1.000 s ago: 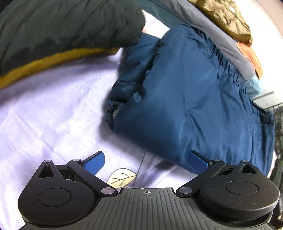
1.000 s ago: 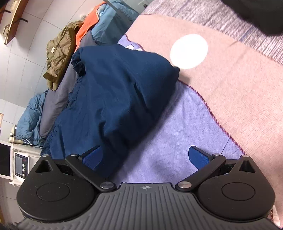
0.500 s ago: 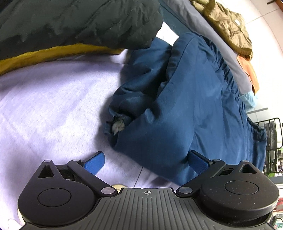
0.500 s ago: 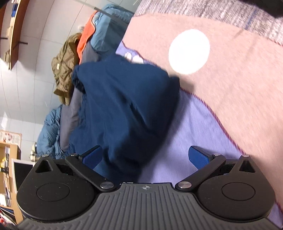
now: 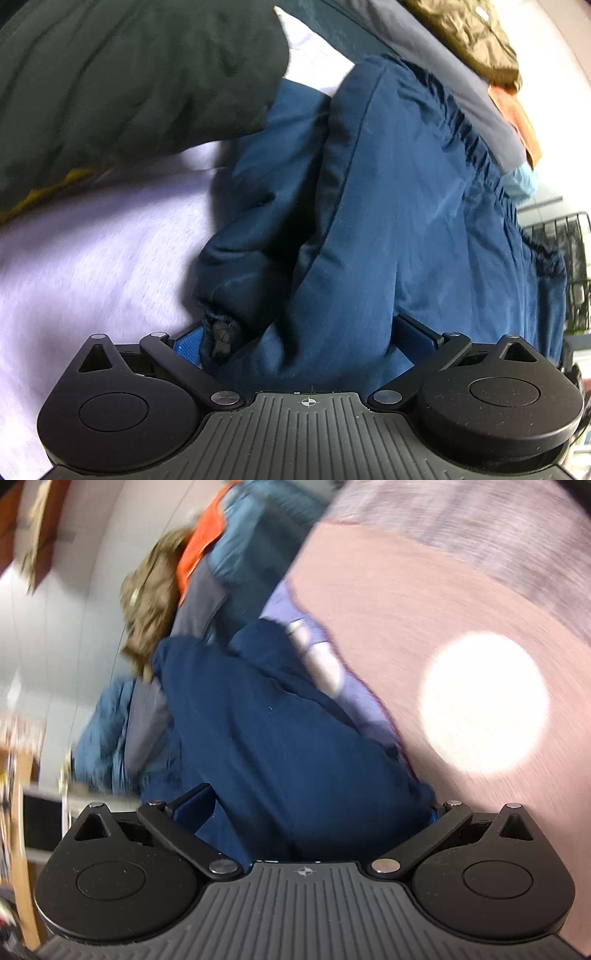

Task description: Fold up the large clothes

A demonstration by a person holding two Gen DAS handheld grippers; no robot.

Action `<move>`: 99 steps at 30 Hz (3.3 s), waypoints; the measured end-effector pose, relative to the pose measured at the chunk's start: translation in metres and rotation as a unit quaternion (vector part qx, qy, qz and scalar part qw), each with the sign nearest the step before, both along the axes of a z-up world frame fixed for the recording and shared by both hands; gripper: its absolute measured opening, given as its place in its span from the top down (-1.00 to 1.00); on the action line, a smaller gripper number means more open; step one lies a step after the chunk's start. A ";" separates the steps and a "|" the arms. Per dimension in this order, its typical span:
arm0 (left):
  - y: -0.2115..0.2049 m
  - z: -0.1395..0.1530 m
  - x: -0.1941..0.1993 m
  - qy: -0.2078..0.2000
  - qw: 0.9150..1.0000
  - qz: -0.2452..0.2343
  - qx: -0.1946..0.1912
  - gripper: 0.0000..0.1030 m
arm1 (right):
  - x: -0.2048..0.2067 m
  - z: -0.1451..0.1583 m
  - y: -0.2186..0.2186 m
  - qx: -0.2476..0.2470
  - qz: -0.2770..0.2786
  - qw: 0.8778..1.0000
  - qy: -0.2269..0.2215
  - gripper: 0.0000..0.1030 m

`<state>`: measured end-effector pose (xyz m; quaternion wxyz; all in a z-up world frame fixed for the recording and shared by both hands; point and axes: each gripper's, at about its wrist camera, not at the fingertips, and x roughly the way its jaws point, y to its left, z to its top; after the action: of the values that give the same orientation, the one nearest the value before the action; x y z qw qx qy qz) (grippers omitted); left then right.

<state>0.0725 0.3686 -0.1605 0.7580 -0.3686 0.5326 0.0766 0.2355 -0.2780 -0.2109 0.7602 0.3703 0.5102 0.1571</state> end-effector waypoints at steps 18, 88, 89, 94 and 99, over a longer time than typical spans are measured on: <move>-0.020 0.001 0.025 0.026 0.998 0.026 0.053 -1.00 | 0.100 0.007 0.064 -0.065 0.155 0.986 0.002 -0.74; 0.252 0.190 -0.349 -0.066 0.876 0.363 0.310 -1.00 | -0.054 0.160 0.618 -0.034 0.438 0.877 -0.196 0.22; 0.252 0.191 -0.348 -0.066 0.878 0.353 0.317 -1.00 | -0.048 0.155 0.615 -0.027 0.436 0.881 -0.180 0.17; 0.265 0.193 -0.360 -0.074 0.883 0.358 0.293 -1.00 | -0.045 0.146 0.607 -0.019 0.433 0.889 -0.148 0.04; 0.266 0.171 -0.377 -0.084 0.887 0.386 0.241 -1.00 | -0.031 0.130 0.615 -0.037 0.417 0.900 -0.121 -0.57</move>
<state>-0.3046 0.6349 0.0103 0.7761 -0.3560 0.2478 0.4577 0.2050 0.3371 -0.0811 0.6944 0.0737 0.5270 0.4845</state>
